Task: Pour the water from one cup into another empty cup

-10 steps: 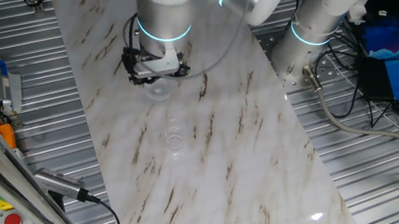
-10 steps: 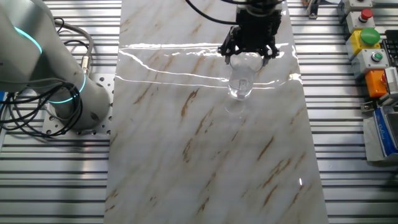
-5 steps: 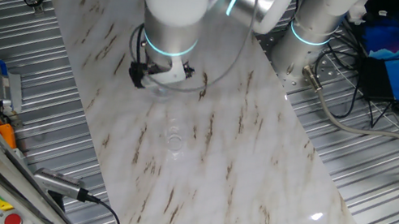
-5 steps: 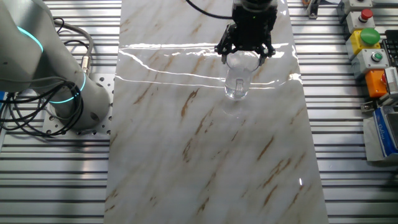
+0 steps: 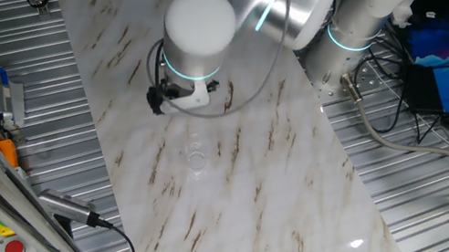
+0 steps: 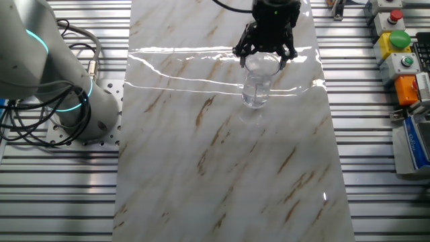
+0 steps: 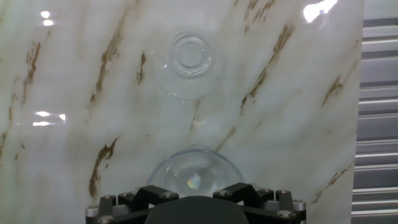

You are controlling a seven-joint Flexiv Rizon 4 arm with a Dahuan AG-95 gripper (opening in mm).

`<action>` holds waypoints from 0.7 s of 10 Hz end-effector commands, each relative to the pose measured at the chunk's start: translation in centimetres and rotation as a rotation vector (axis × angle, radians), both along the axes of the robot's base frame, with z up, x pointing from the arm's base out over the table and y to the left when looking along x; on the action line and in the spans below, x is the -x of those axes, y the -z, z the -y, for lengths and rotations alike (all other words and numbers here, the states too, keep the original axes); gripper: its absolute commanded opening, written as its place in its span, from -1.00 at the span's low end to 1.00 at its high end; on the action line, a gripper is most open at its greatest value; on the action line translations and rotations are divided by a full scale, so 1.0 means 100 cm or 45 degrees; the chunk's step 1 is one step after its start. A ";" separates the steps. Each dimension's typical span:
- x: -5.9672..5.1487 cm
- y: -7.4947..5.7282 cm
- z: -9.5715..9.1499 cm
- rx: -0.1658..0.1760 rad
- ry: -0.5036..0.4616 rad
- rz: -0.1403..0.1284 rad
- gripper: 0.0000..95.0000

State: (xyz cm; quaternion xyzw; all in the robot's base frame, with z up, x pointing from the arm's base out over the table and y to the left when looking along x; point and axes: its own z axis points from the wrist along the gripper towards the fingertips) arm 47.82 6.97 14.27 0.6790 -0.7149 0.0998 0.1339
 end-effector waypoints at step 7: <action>-0.001 0.004 -0.012 0.077 0.039 -0.018 -1.00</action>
